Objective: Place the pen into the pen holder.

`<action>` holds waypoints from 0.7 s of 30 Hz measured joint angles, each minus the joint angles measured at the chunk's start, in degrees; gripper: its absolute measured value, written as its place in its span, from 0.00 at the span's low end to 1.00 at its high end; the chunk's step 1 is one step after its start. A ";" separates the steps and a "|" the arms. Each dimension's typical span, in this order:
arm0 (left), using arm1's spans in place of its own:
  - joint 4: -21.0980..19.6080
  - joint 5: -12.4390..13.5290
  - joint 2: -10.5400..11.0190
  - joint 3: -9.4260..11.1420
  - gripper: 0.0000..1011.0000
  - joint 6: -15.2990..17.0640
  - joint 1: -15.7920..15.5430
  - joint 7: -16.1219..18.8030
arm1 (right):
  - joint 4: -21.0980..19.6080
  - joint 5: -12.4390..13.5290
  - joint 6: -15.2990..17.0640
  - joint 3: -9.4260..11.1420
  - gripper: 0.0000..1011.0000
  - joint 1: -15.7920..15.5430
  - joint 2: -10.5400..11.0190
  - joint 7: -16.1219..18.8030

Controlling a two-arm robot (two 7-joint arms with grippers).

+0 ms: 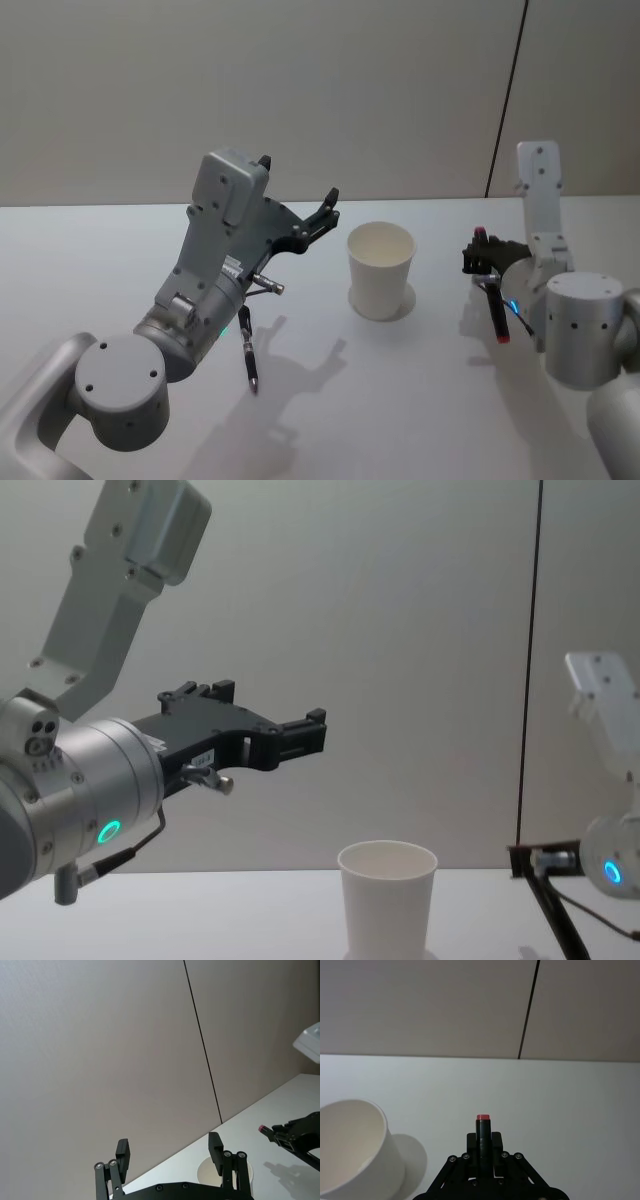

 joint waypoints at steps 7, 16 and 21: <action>0.00 0.00 0.00 0.00 0.99 0.00 0.00 0.00 | -2.82 -0.45 -5.20 -0.16 0.16 -1.64 0.52 2.31; 0.00 0.00 0.00 0.00 0.99 0.00 0.00 0.00 | -4.75 -0.94 -13.38 -0.30 0.16 -2.96 1.06 5.69; 0.00 0.00 0.00 0.00 0.99 0.00 0.00 0.00 | -4.65 -1.19 -17.92 -0.34 0.16 -2.99 1.15 7.45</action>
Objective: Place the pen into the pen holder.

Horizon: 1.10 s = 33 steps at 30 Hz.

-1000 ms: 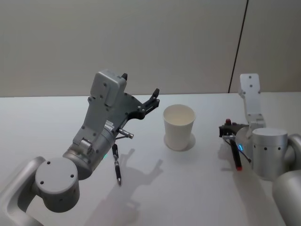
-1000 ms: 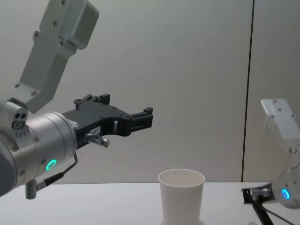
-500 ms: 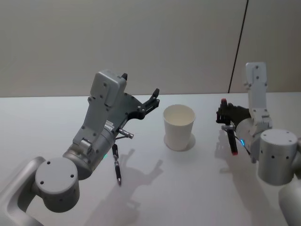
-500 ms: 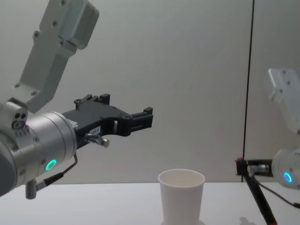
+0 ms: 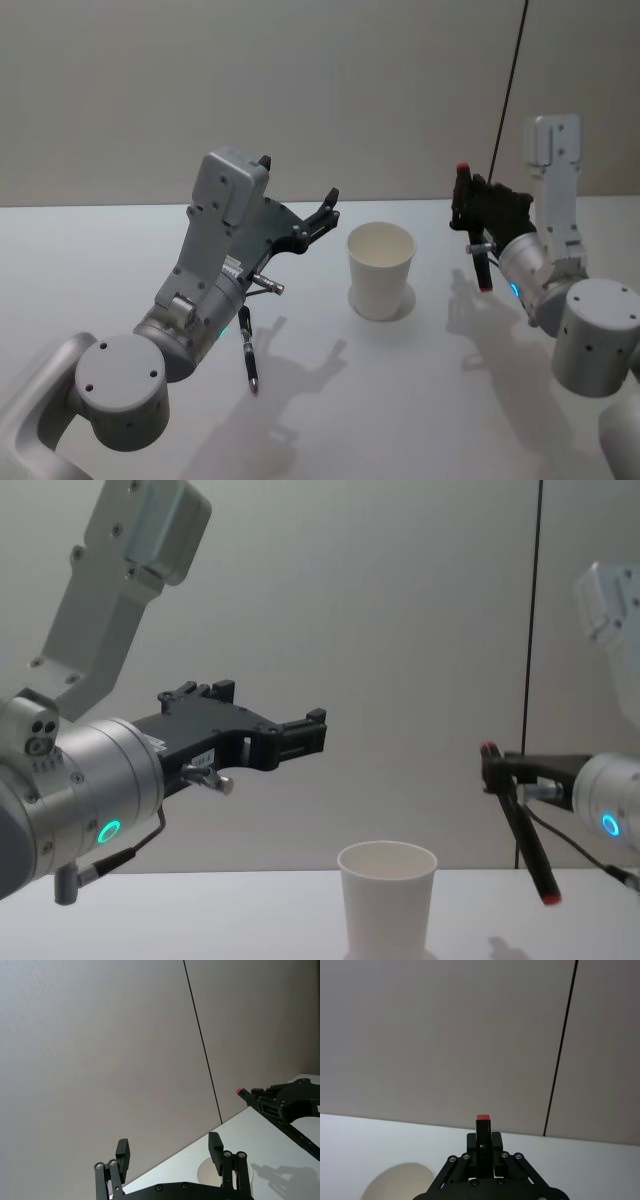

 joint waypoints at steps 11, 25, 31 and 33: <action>0.00 0.00 0.00 0.00 0.99 0.00 0.00 0.00 | 5.85 0.49 -13.70 0.14 0.16 3.04 -0.39 6.05; 0.00 0.00 0.00 0.00 0.99 0.00 0.00 0.00 | 19.14 1.61 -29.69 -0.59 0.16 9.56 -2.49 11.30; 0.00 0.00 0.00 0.00 0.99 0.00 0.00 -0.01 | 25.02 2.23 -35.17 -1.14 0.16 12.36 -3.60 12.28; 0.00 0.00 0.00 0.00 0.99 0.00 0.00 -0.01 | 26.85 2.36 -36.55 -1.26 0.16 13.06 -3.89 12.47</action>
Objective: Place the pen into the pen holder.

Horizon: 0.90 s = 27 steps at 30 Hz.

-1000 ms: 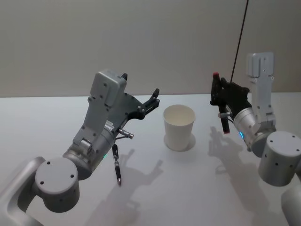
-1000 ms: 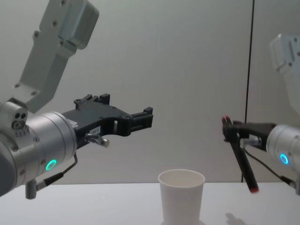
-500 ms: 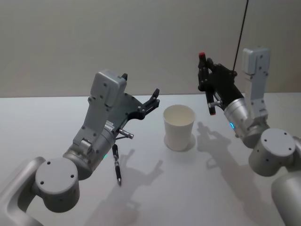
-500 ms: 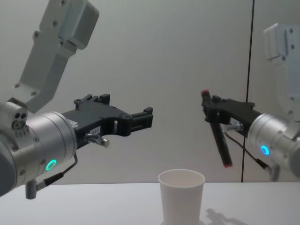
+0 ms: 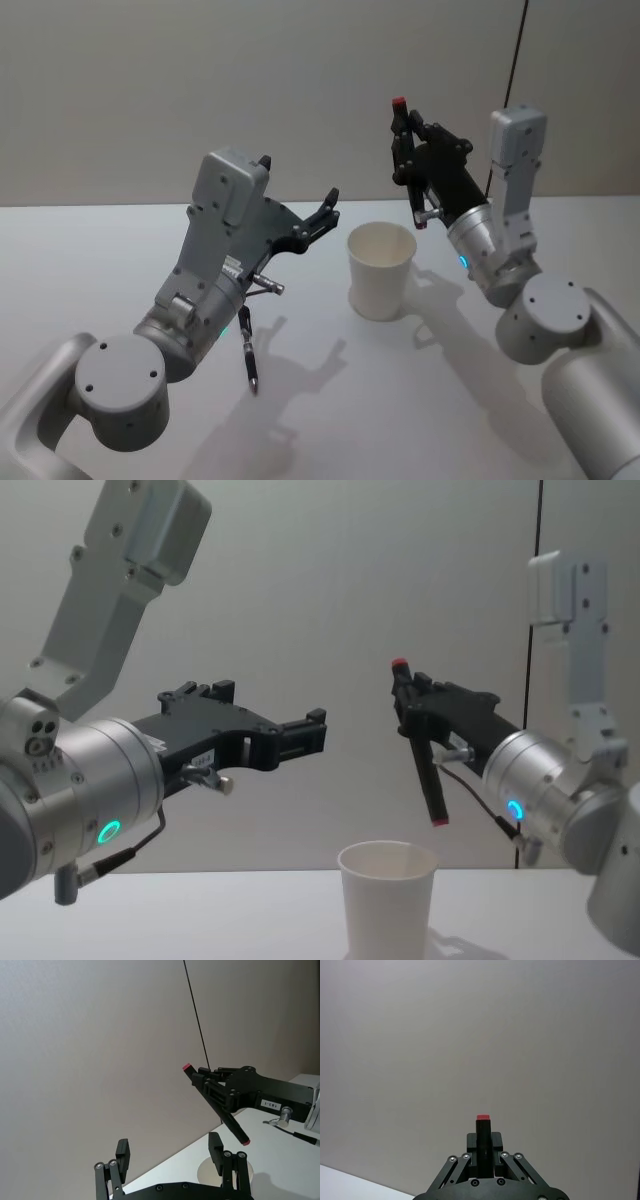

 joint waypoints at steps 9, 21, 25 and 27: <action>0.00 0.00 0.00 0.00 0.99 0.00 0.00 0.00 | 8.01 0.49 -6.45 -0.60 0.16 3.43 -1.40 0.37; 0.00 0.00 0.00 0.00 0.99 0.00 0.00 0.00 | 16.86 0.60 -12.60 -1.03 0.16 6.83 -2.74 0.41; 0.00 0.00 0.00 0.00 0.99 0.00 0.00 0.00 | 19.36 0.72 -14.06 -1.12 0.16 7.71 -3.11 0.62; 0.00 0.00 0.00 0.00 0.99 0.00 0.00 0.00 | 20.04 0.84 -14.54 -1.13 0.16 7.93 -3.21 0.75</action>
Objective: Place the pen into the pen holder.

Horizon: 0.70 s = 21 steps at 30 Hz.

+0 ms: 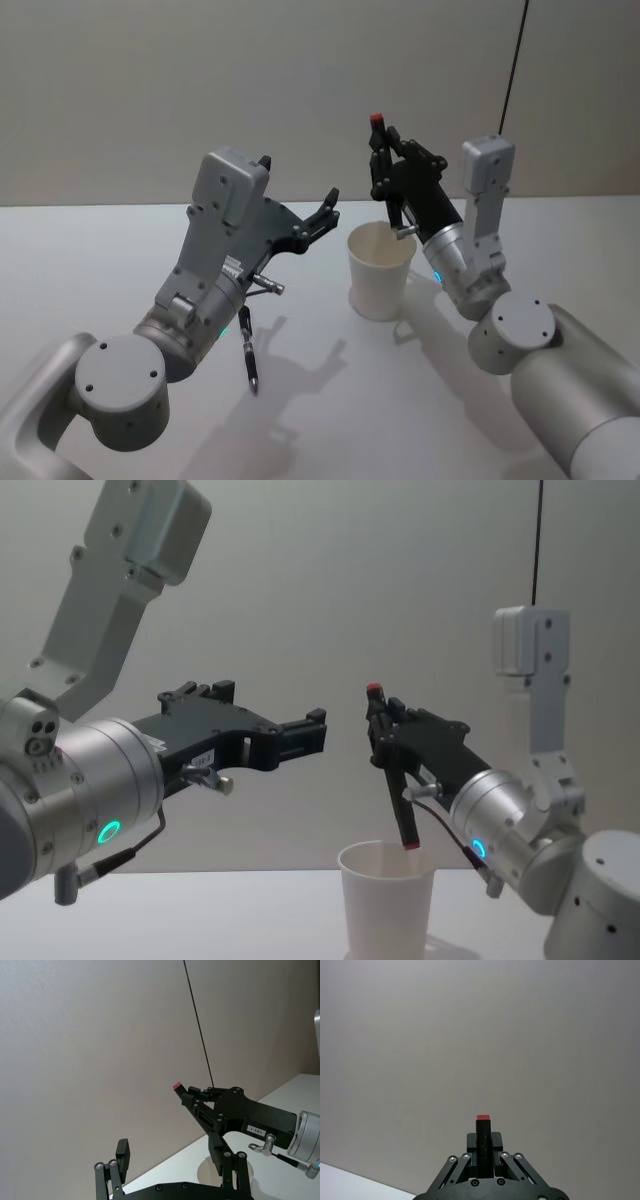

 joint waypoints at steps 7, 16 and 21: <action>0.00 0.00 0.00 0.00 0.99 0.00 0.00 0.00 | 2.61 0.52 -1.60 -0.09 0.16 0.64 -0.39 0.80; 0.00 0.00 0.00 0.00 0.99 0.00 0.00 0.00 | 5.26 1.15 -3.35 -0.15 0.16 1.18 -0.79 1.57; 0.00 0.00 0.00 0.00 0.99 0.00 0.00 0.01 | 6.66 1.24 -4.21 -0.15 0.16 1.53 -0.96 1.78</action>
